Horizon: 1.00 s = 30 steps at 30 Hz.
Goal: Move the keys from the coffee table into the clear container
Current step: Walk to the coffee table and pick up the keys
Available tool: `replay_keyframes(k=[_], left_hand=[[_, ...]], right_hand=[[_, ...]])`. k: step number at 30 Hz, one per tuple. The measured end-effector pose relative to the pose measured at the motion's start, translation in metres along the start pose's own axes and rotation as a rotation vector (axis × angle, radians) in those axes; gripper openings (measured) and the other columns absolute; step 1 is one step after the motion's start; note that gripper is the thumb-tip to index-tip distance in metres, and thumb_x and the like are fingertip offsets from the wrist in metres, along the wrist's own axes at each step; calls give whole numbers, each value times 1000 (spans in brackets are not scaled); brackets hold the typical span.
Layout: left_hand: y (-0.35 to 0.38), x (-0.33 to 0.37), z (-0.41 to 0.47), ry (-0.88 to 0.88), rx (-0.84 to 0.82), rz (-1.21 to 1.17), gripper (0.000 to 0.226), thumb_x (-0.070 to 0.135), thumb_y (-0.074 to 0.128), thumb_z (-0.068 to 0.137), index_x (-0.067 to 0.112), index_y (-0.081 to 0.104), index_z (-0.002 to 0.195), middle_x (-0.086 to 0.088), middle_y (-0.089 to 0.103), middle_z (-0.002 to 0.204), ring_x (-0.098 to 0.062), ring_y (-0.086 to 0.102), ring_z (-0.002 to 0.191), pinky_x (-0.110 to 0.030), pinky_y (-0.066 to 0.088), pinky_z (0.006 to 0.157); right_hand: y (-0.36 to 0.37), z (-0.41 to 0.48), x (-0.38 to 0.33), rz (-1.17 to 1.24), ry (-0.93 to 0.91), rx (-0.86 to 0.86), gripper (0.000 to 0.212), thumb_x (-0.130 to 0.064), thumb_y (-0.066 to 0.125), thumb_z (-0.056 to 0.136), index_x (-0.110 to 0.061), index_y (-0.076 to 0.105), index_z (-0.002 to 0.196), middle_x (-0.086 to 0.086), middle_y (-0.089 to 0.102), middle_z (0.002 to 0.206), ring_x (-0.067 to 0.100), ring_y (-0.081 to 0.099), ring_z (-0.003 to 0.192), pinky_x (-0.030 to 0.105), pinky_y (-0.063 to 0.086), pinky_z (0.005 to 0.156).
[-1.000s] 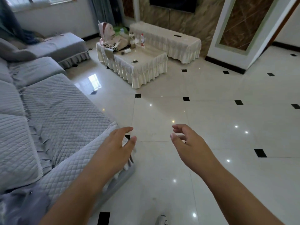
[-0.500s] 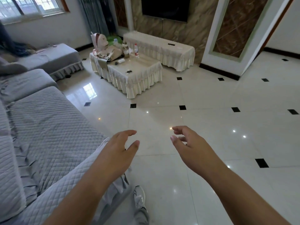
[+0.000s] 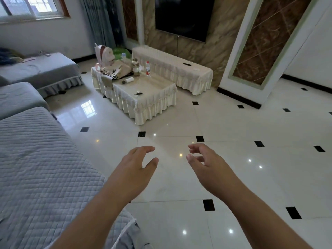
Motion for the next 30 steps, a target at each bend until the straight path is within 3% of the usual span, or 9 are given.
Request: replay_keyframes(k=[3,6,13,18,23,27,30], left_hand=[[-14,-13,41,7,5,21,41,64,41,88,52,42,128,31,35,124,12,45,100,-25,40,86],[-22,-20,77,-13,1,26,41,64,41,88,52,42,128,30,37,124,12,48,94,-25,41,84],[-12,-13,161,-66,-37,47,39,66,41,87,57,42,124,29,36,122,16,48,86,-30,48,85],[7,6,240,-95,4,46,40,63,42,88,53,44,126,29,38,122,27,42,88,-21,38,77],[23,32,317,-172,52,29,38,60,43,90,52,43,127,25,40,132,10,47,96,-27,40,86],[23,51,365,-208,136,10,42,56,46,91,47,44,131,20,43,132,11,49,88,-27,42,85],[22,62,390,-218,200,-30,42,53,49,91,45,46,132,20,43,126,1,49,101,-28,42,90]], right_hand=[[11,42,-9,17,3,1,37,-48,50,95,-38,49,130,-26,53,124,-7,52,108,22,43,85],[18,79,-11,28,10,0,38,-49,49,95,-37,49,131,-25,52,125,-5,52,109,26,45,88],[4,166,8,79,45,-3,38,-50,50,94,-38,50,130,-26,53,123,-7,53,106,21,43,81],[-14,250,33,109,39,-30,37,-48,50,94,-37,51,129,-26,53,122,-8,52,104,22,44,80],[-43,342,54,86,9,-123,36,-49,49,94,-39,51,128,-26,52,123,-10,51,104,19,43,76],[-68,414,51,83,-35,-153,32,-47,49,94,-38,53,124,-26,54,120,-15,52,98,15,40,70],[-74,454,41,77,-78,-199,31,-44,50,95,-36,53,125,-23,56,120,-14,52,98,14,40,69]])
Point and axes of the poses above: each hand's wrist, its own z-axis towards the middle knuckle, its own y-axis out of the palm, x = y × z, the point moved 2 cm from there along z, towards the middle knuckle
